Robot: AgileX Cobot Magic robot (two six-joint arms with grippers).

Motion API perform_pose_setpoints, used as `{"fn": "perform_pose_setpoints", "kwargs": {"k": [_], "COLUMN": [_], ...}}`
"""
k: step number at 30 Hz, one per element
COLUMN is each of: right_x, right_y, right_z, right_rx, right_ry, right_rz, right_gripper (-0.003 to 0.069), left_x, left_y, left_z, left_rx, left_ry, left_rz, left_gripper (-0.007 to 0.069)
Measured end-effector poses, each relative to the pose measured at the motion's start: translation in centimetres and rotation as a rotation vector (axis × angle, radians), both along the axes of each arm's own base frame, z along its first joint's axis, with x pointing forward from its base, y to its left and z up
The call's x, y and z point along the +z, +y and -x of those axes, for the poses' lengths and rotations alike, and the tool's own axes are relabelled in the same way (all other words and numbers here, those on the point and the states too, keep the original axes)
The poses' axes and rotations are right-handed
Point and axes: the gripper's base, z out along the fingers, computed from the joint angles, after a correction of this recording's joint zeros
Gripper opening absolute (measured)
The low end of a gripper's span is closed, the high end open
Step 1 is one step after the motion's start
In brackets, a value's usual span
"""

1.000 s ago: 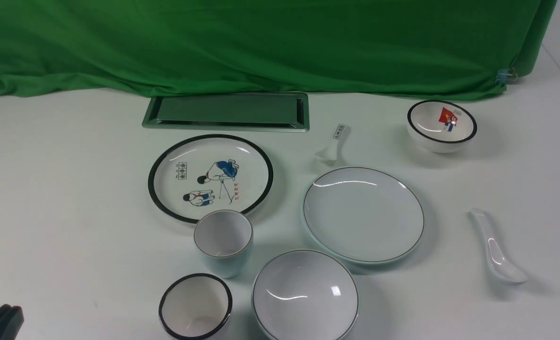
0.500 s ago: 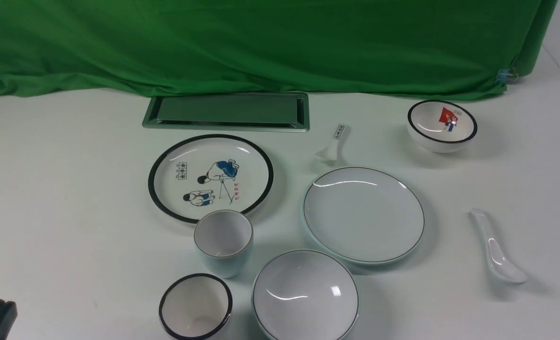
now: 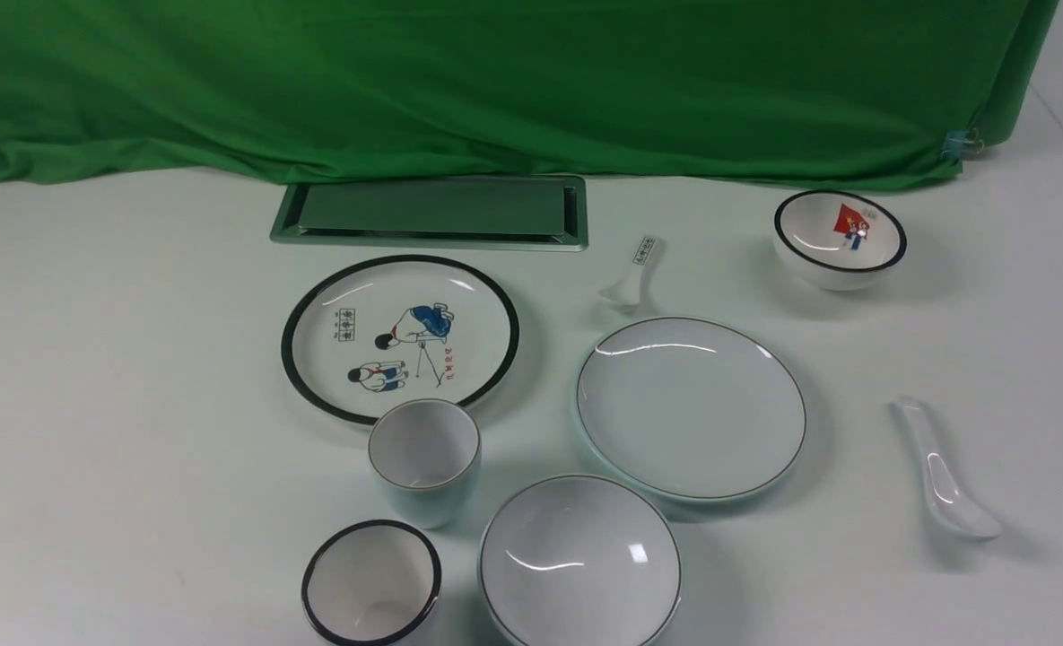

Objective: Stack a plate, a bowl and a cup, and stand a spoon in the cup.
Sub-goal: Use the right arm to grab a blue rice bowl

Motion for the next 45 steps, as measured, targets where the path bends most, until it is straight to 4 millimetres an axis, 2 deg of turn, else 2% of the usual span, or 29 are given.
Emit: {"fn": "perform_pose_setpoints", "kwargs": {"k": [2, 5, 7, 9, 10, 11, 13, 14, 15, 16, 17, 19, 23, 24, 25, 26, 27, 29, 30, 31, 32, 37, 38, 40, 41, 44, 45], "right_x": [0.2, 0.5, 0.8, 1.8, 2.9, 3.6, 5.6, 5.8, 7.2, 7.8, 8.0, 8.3, 6.8, 6.6, 5.9, 5.7, 4.7, 3.5, 3.5, 2.3, 1.7, 0.5, 0.2, -0.2, -0.6, -1.4, -1.9], "right_y": [0.0, 0.1, 0.0, 0.0, -0.1, -0.1, -0.1, -0.1, -0.2, -0.2, -0.2, -0.3, -0.3, -0.3, 0.1, 0.2, 1.0, 2.1, 2.1, 3.4, 4.2, 8.0, 9.7, 11.2, 12.5, 14.0, 14.8], "right_z": [0.1, 0.3, 0.2, 0.1, -0.1, -0.2, -1.0, -1.1, -2.3, -3.2, -3.8, -6.3, -10.5, -10.7, -11.8, -12.1, -13.2, -14.4, -14.3, -15.3, -15.8, -17.5, -18.3, -18.9, -19.4, -20.0, -20.4], "right_rx": [0.015, 0.046, 0.039, 0.014, -0.009, -0.026, -0.073, -0.078, -0.110, -0.120, -0.123, -0.122, -0.088, -0.084, -0.060, -0.053, -0.010, 0.045, 0.045, 0.101, 0.135, 0.330, 0.426, 0.503, 0.555, 0.600, 0.619], "right_ry": [-0.027, -0.058, -0.036, -0.007, 0.013, 0.026, 0.074, 0.079, 0.141, 0.185, 0.215, 0.354, 0.684, 0.704, 0.839, 0.876, 1.038, 1.197, 1.205, 1.327, 1.390, 1.543, 1.568, 1.586, 1.601, 1.628, 1.642], "right_rz": [-0.017, -0.060, -0.055, -0.026, 0.004, 0.028, 0.104, 0.112, 0.175, 0.200, 0.211, 0.233, 0.205, 0.199, 0.208, 0.216, 0.267, 0.360, 0.361, 0.436, 0.472, 0.558, 0.567, 0.549, 0.547, 0.559, 0.575], "right_gripper": [0.0242, 0.0240, 0.0200, 0.0133, 0.0076, 0.0050, 0.0020, 0.0019, 0.0015, 0.0014, 0.0014, 0.0014, 0.0014, 0.0014, 0.0014, 0.0014, 0.0014, 0.0014, 0.0014, 0.0014, 0.0014, 0.0015, 0.0022, 0.0048, 0.0090, 0.0185, 0.0268], "left_x": [0.2, 0.9, 1.6, 3.0, 4.2, 5.3, 8.5, 8.5, 10.7, 11.6, 12.1, 12.7, 11.9, 11.7, 10.7, 10.5, 8.9, 7.3, 7.1, 6.0, 5.5, 4.2, 3.9, 3.8, 3.8, 3.8, 3.8], "left_y": [0.0, 0.1, 0.0, -0.2, -0.3, -0.4, -0.4, -0.4, -0.4, -0.4, -0.5, -0.5, -0.5, -0.5, -0.6, -0.7, -1.2, -2.3, -2.5, -3.7, -4.4, -6.8, -7.7, -8.5, -9.2, -10.0, -10.5], "left_z": [0.1, 0.5, 0.9, 1.2, 1.5, 1.8, 2.1, 2.0, 1.8, 1.3, 0.8, -0.9, -5.1, -5.1, -6.6, -6.9, -8.1, -9.3, -9.4, -10.4, -11.0, -13.7, -14.8, -15.8, -16.5, -17.3, -17.7], "left_rx": [-0.027, -0.147, -0.221, -0.249, -0.256, -0.257, -0.233, -0.231, -0.208, -0.195, -0.187, -0.172, -0.147, -0.142, -0.125, -0.124, -0.126, -0.186, -0.198, -0.293, -0.351, -0.543, -0.586, -0.621, -0.637, -0.649, -0.649], "left_ry": [-0.025, -0.122, -0.184, -0.186, -0.177, -0.165, -0.103, -0.097, -0.047, -0.017, 0.002, 0.074, 0.337, 0.352, 0.521, 0.566, 0.785, 0.997, 1.028, 1.164, 1.220, 1.361, 1.413, 1.449, 1.469, 1.479, 1.473], "left_rz": [0.055, 0.269, 0.349, 0.345, 0.329, 0.323, 0.292, 0.290, 0.270, 0.257, 0.247, 0.242, 0.333, 0.333, 0.360, 0.359, 0.314, 0.271, 0.248, 0.237, 0.230, 0.240, 0.230, 0.199, 0.173, 0.122, 0.091], "left_gripper": [-0.0028, -0.0028, -0.0028, -0.0028, -0.0028, -0.0028, -0.0028, -0.0028, -0.0028, -0.0028, -0.0028, -0.0028, -0.0028, -0.0028, -0.0028, -0.0028, -0.0028, -0.0028, -0.0028, -0.0028, -0.0028, -0.0028, -0.0028, -0.0028, -0.0028, -0.0028, -0.0028]}}
